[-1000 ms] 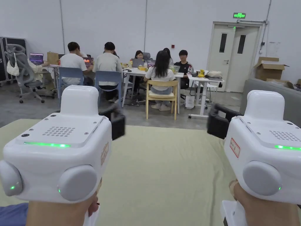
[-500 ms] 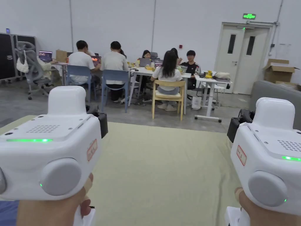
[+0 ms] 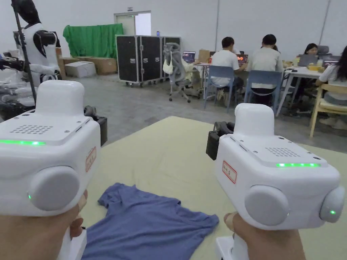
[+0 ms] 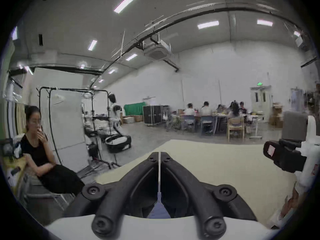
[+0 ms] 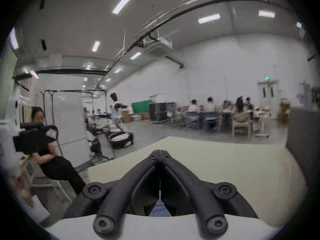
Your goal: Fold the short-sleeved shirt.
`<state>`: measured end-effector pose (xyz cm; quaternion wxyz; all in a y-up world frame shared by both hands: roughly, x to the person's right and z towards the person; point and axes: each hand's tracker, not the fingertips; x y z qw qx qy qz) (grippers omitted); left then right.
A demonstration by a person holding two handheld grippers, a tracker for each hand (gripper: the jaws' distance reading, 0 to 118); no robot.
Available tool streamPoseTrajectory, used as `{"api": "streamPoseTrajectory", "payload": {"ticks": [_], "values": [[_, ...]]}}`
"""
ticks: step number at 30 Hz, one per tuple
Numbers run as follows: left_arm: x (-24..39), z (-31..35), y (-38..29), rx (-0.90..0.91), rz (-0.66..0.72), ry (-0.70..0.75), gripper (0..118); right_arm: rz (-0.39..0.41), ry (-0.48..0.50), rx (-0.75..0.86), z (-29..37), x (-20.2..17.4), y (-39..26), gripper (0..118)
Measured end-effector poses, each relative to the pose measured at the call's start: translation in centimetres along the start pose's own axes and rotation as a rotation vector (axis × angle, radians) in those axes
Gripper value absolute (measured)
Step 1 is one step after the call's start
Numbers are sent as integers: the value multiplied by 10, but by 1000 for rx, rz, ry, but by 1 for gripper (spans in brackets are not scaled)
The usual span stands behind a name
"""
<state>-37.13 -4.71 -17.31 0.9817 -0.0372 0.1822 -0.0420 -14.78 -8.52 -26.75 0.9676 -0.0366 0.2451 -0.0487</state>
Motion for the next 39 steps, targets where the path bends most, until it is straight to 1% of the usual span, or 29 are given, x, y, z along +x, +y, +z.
{"api": "streamPoseTrajectory", "payload": {"ticks": [2,5,7,9,11,12,13,14,15,16,17,19,20,21,22,23,24,25,26,27,30,31,33,34,35,36,37,38,39], "values": [[2,-14,-8,-29,-10,-24,0,11,3,5,-3,-1,-6,3],[15,-49,-29,-108,11,-127,0,38,-19,-15,-4,6,-11,3],[30,-80,-53,-179,32,-193,0,96,-33,-23,-3,13,-17,3],[49,-121,-84,-293,2,-205,0,142,-76,-31,0,19,-25,3],[68,-163,-123,-473,-33,-277,0,150,-91,-43,-1,28,-36,3],[76,-188,-144,-579,-14,-326,0,153,-100,-57,-2,31,-43,3],[83,-209,-168,-670,30,-353,0,152,-108,-82,-4,36,-49,3],[90,-226,-187,-733,43,-362,0,146,-109,-104,-8,40,-56,3],[94,-245,-209,-772,36,-355,0,139,-107,-128,-12,44,-62,3],[102,-254,-224,-759,-27,-315,0,136,-107,-152,-17,48,-69,3],[108,-262,-236,-765,-60,-301,0,136,-107,-176,-21,52,-75,3],[115,-274,-255,-775,-47,-317,0,136,-105,-213,-33,58,-86,3],[116,-281,-261,-788,-16,-330,8,134,-103,-228,-39,61,-91,3],[119,-288,-269,-794,5,-335,50,129,-102,-237,-43,63,-96,3],[122,-294,-277,-811,16,-329,118,124,-100,-249,-47,66,-101,3],[126,-300,-288,-861,2,-324,118,118,-96,-262,-51,68,-105,3],[130,-309,-302,-919,4,-355,118,116,-92,-275,-55,71,-110,3],[129,-313,-304,-908,62,-404,118,114,-91,-289,-58,74,-115,3],[131,-321,-313,-918,15,-395,118,115,-95,-302,-60,77,-120,3],[136,-331,-335,-935,-5,-392,118,116,-100,-314,-62,80,-125,3],[144,-354,-367,-959,-89,-387,118,116,-124,-358,-66,90,-138,3],[160,-316,-345,-977,-111,-379,118,113,-130,-370,-68,94,-141,3],[165,-319,-356,-1054,-176,-356,118,106,-147,-394,-69,99,-145,3],[165,-319,-364,-1067,-228,-311,104,101,-153,-402,-69,101,-147,3],[160,-320,-362,-1037,-181,-336,96,96,-156,-410,-68,103,-147,3],[154,-316,-350,-991,-123,-341,81,92,-157,-416,-66,104,-147,3],[150,-313,-338,-937,-129,-298,9,91,-157,-418,-66,105,-146,3],[147,-314,-330,-913,-159,-253,0,91,-157,-415,-64,105,-145,3],[137,-328,-340,-908,-138,-220,0,92,-159,-410,-63,105,-144,3]]}}
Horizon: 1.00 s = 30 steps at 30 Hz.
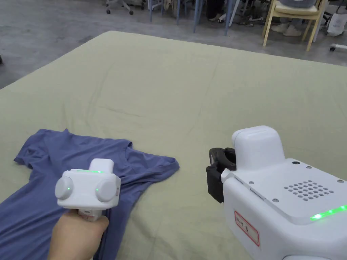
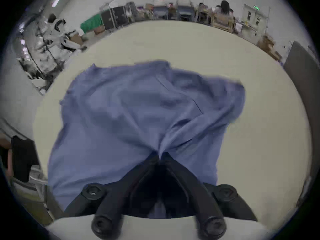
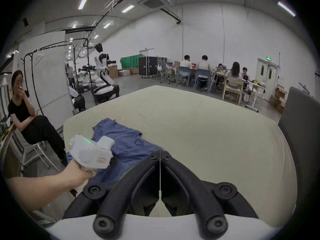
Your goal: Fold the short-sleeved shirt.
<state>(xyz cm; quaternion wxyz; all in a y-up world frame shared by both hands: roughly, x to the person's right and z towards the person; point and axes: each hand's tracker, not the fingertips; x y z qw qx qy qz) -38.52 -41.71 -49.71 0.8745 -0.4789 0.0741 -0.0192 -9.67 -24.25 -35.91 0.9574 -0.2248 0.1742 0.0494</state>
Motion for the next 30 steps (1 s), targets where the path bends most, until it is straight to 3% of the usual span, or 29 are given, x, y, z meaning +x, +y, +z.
{"api": "streamPoseTrajectory", "payload": {"ticks": [3,5,9,13,22,30], "values": [[-32,4,16,-73,142,-168,0,-32,-13,27,10,2,6,3],[-15,55,7,32,106,-109,0,-67,-12,45,21,6,10,3],[-26,118,28,97,241,-164,0,-101,-54,96,51,20,19,3],[-26,192,49,232,251,-179,0,-135,-124,169,90,43,32,3],[89,346,92,503,12,-340,0,-178,-326,308,206,113,47,3],[246,381,98,491,-161,-554,0,-178,-550,381,309,164,35,3]]}}
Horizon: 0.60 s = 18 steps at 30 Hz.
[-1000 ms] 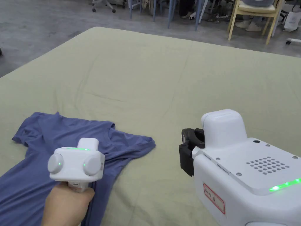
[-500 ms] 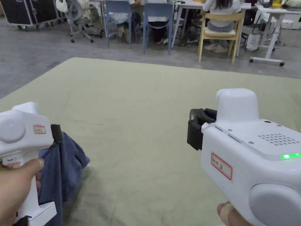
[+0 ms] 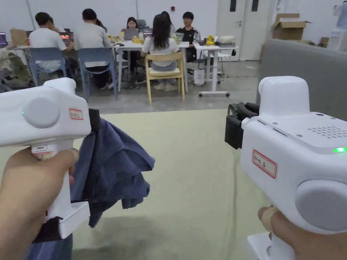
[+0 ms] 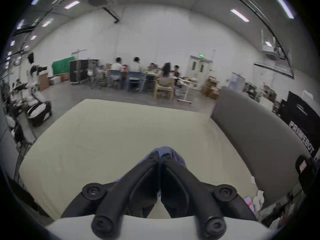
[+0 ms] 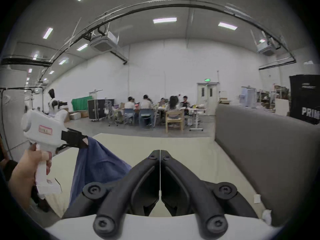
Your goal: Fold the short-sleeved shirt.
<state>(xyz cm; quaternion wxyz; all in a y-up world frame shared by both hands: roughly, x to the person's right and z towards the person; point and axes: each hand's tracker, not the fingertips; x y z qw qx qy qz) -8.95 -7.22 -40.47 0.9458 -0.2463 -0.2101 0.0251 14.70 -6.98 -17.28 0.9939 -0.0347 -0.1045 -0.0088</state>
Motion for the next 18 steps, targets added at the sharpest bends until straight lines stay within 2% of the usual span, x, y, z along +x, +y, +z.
{"api": "streamPoseTrajectory", "payload": {"ticks": [5,10,11,12,13,15,16,18], "values": [[107,-61,-45,-114,-129,-154,0,-17,-106,10,22,43,2,3],[175,-149,-157,-392,-196,-217,1,-25,-159,-18,30,67,-14,3],[182,-164,-184,-459,-202,-234,19,-22,-163,-31,30,70,-19,3],[186,-178,-213,-522,-201,-274,73,-16,-166,-49,27,72,-25,3],[188,-188,-240,-587,-193,-297,118,-11,-168,-69,25,73,-31,3],[186,-205,-279,-785,-117,-391,116,-11,-156,-109,20,77,-43,3],[178,-201,-280,-757,-21,-426,116,-9,-144,-125,16,78,-50,3],[172,-188,-268,-681,-3,-424,116,-5,-136,-144,8,78,-61,3]]}}
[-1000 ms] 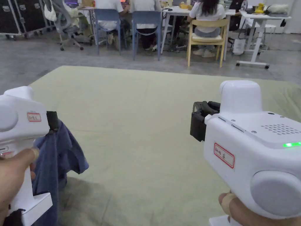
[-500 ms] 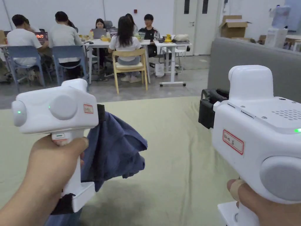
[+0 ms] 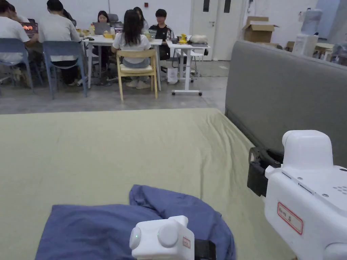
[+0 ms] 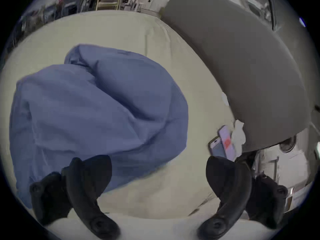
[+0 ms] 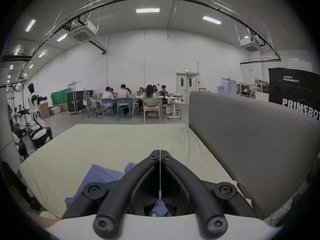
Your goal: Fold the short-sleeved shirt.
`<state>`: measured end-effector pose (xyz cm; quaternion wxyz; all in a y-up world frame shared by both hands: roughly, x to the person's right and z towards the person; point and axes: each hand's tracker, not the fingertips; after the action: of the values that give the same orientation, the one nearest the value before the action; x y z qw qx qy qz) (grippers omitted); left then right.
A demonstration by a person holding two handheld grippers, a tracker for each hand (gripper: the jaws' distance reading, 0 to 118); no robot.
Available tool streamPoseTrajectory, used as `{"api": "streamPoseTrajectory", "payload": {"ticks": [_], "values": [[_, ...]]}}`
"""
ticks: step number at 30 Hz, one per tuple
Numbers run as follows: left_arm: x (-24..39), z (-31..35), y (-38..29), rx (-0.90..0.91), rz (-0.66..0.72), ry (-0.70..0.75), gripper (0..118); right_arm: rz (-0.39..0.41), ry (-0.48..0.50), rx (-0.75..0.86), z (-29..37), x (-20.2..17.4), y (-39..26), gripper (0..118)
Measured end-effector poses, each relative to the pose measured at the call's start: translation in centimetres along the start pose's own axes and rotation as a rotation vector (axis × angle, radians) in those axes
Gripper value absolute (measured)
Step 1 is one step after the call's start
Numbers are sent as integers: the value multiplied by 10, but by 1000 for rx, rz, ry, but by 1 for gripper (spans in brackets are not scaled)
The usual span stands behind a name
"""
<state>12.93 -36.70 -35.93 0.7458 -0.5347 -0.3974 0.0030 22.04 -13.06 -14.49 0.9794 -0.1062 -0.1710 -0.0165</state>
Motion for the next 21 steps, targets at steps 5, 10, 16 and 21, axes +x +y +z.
{"api": "streamPoseTrajectory", "payload": {"ticks": [5,10,16,21], "values": [[-24,127,29,326,-19,-12,116,-25,37,-22,-22,-11,-10,3],[-81,237,-14,498,15,331,115,-41,106,-62,-48,-33,-37,3],[-150,243,-101,330,250,513,0,-112,173,-235,-79,-64,-100,3],[-208,204,-93,261,219,531,0,-77,200,-305,-108,-86,-118,3]]}}
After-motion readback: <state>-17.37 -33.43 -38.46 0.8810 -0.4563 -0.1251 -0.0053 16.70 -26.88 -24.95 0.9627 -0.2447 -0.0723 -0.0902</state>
